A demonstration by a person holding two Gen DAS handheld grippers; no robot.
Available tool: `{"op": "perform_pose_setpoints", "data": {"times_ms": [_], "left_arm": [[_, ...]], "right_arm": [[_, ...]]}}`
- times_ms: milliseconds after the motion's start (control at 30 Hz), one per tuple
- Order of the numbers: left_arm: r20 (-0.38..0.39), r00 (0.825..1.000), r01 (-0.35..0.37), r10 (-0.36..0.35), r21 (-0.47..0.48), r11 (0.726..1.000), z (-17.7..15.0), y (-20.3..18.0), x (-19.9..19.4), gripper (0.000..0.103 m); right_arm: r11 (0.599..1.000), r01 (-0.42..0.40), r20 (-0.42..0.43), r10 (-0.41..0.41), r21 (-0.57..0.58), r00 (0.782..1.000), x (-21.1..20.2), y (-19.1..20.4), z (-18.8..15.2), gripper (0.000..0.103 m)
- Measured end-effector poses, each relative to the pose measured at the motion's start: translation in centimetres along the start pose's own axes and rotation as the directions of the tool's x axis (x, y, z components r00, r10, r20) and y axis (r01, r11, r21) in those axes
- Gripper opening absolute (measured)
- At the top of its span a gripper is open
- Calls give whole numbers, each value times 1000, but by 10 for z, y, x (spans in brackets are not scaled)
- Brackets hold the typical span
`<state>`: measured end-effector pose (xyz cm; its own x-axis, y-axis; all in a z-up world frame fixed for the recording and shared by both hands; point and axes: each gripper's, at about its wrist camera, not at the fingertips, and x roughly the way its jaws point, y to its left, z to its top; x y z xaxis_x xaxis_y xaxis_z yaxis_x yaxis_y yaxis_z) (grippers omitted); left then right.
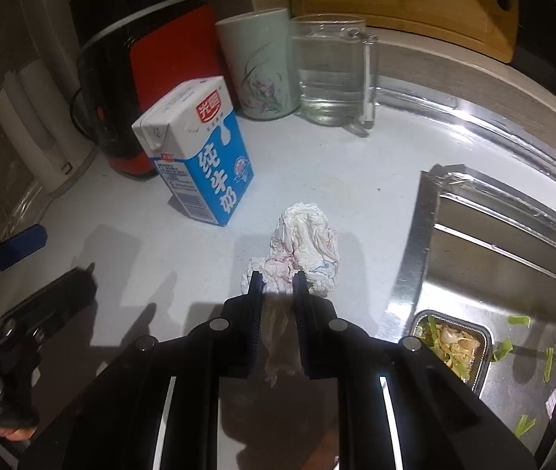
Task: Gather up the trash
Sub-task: 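Move the right tool to the white tissue by the sink and grasp it, then grasp the white milk carton with the left tool while the right tool holds the tissue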
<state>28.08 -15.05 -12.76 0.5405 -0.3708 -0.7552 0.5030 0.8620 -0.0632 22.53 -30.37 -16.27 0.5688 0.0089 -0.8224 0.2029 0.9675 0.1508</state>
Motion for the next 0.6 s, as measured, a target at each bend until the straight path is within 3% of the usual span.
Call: {"op": "perform_pose_setpoints", "data": {"times_ms": [233, 467, 567, 600], "left_arm": [[31, 999, -9, 8, 22, 1000, 30, -21, 38, 95], [44, 999, -22, 22, 5, 1000, 51, -32, 68, 92], [29, 999, -28, 29, -5, 1000, 57, -32, 78, 72], [21, 999, -32, 32, -10, 999, 58, -32, 81, 62]], "right_arm": [[997, 27, 43, -30, 73, 999, -38, -31, -11, 17], [994, 32, 44, -36, 105, 998, -49, -47, -21, 17], [993, 31, 41, -36, 112, 999, -50, -48, -24, 17], [993, 33, 39, -38, 113, 999, -50, -48, -25, 17]]}}
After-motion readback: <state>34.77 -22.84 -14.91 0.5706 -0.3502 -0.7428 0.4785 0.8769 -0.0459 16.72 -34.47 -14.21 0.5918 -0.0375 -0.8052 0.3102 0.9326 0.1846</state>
